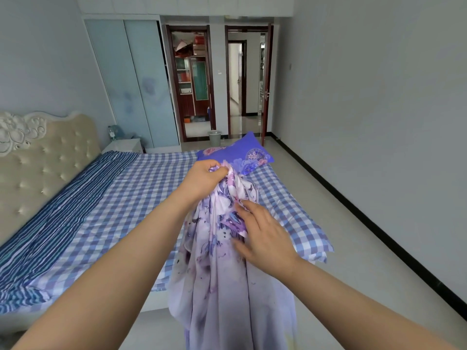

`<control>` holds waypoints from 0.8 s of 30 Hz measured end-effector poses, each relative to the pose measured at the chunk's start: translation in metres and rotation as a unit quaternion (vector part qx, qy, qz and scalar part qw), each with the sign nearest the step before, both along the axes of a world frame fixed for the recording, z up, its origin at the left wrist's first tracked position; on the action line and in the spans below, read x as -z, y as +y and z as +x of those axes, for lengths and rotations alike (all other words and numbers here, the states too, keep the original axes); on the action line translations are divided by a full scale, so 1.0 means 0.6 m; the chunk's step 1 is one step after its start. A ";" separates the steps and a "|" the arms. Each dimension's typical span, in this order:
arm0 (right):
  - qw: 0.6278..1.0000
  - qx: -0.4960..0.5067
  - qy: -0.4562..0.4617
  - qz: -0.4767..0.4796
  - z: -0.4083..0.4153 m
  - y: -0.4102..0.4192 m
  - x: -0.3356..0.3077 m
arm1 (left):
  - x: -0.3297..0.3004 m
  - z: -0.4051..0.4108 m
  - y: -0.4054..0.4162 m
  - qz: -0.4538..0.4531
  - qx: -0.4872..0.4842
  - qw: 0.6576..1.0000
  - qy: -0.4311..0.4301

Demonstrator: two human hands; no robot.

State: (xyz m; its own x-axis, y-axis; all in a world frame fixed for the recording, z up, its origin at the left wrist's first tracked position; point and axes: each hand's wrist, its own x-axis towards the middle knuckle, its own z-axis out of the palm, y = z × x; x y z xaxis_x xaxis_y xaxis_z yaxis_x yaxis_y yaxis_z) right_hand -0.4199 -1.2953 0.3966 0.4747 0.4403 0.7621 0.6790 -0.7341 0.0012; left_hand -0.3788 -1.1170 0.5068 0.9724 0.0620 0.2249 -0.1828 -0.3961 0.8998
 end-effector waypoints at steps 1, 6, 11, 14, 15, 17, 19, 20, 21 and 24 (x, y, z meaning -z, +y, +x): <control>1.000 0.012 0.007 0.017 0.006 0.001 -0.001 | 0.000 0.001 0.002 0.003 -0.006 1.000 0.003; 0.973 -0.057 0.114 0.190 0.028 -0.009 -0.034 | 0.005 0.007 0.020 0.006 -0.029 1.000 0.006; 0.819 -0.160 0.388 0.391 0.050 -0.020 -0.075 | 0.020 0.003 0.043 0.022 -0.027 0.999 0.010; 0.728 -0.183 0.451 0.483 0.059 -0.026 -0.095 | 0.028 -0.007 0.051 0.043 0.002 0.999 0.008; 0.693 -0.196 0.467 0.514 0.065 -0.029 -0.101 | 0.030 -0.010 0.053 0.055 0.013 0.998 0.008; 0.614 -0.231 0.516 0.551 0.071 -0.034 -0.113 | 0.032 -0.015 0.053 0.063 0.035 0.997 0.009; 0.556 -0.247 0.561 0.561 0.074 -0.035 -0.118 | 0.031 -0.019 0.052 0.060 0.050 0.997 0.008; 0.539 -0.251 0.575 0.562 0.072 -0.034 -0.121 | 0.031 -0.021 0.051 0.062 0.053 0.997 0.008; 0.527 -0.252 0.584 0.564 0.074 -0.034 -0.121 | 0.031 -0.022 0.051 0.065 0.056 0.996 0.009; 0.498 -0.264 0.591 0.577 0.077 -0.037 -0.127 | 0.030 -0.026 0.052 0.068 0.064 0.996 0.015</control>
State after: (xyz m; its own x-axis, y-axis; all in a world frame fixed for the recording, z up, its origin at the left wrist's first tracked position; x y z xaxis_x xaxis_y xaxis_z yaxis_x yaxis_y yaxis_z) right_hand -0.3738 -1.3176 0.4727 0.9426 0.3333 -0.0215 -0.1957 0.4989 -0.8443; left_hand -0.3943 -1.0859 0.4886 0.9768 -0.0909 0.1938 -0.2132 -0.4894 0.8456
